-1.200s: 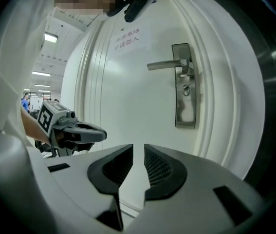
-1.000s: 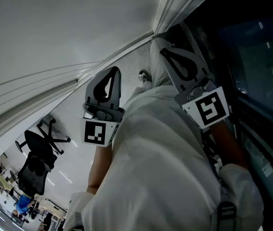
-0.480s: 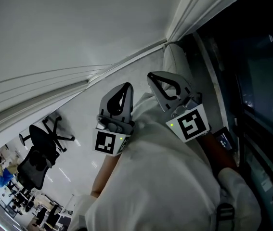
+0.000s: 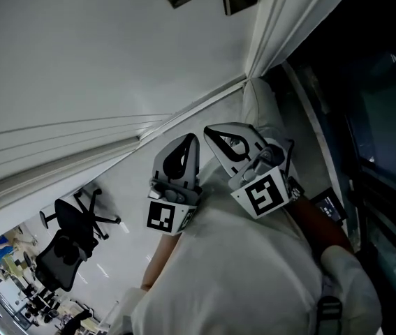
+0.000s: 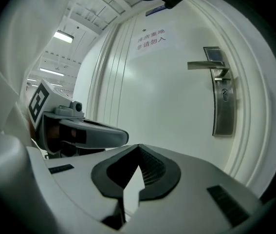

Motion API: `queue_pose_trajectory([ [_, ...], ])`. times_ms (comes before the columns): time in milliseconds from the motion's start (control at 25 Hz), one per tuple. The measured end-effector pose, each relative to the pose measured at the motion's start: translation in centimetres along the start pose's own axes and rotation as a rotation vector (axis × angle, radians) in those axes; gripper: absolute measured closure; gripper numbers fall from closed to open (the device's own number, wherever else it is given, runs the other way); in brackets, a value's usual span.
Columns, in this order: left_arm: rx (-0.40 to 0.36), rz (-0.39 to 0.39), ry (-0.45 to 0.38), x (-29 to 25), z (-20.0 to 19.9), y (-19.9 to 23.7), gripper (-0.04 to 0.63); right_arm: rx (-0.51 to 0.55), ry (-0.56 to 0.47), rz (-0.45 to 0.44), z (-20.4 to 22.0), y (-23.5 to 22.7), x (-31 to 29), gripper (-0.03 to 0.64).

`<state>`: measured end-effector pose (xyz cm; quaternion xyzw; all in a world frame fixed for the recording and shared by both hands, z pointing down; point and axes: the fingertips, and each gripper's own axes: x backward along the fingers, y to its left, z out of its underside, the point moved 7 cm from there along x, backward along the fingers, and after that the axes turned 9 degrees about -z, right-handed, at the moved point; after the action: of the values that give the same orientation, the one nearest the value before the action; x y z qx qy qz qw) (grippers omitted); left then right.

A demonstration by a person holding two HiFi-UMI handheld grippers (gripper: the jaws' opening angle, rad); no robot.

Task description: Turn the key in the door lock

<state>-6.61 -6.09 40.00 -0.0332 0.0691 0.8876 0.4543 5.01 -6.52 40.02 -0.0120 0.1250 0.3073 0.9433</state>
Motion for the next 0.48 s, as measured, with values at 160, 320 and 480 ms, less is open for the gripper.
queue_pose_trajectory([
  [160, -0.002, 0.022, -0.012, 0.1, -0.2, -0.6, 0.592, -0.013, 0.004, -0.001, 0.2, -0.1, 0.1, 0.614],
  [320, 0.031, 0.011, -0.030, 0.2, 0.1, -0.6, 0.592, 0.017, 0.007, -0.006, 0.2, 0.1, 0.8, 0.614],
  [480, 0.070, 0.033, -0.031, -0.1, 0.4, -1.3, 0.592, 0.018, 0.012, 0.015, 0.4, 0.1, 1.7, 0.614],
])
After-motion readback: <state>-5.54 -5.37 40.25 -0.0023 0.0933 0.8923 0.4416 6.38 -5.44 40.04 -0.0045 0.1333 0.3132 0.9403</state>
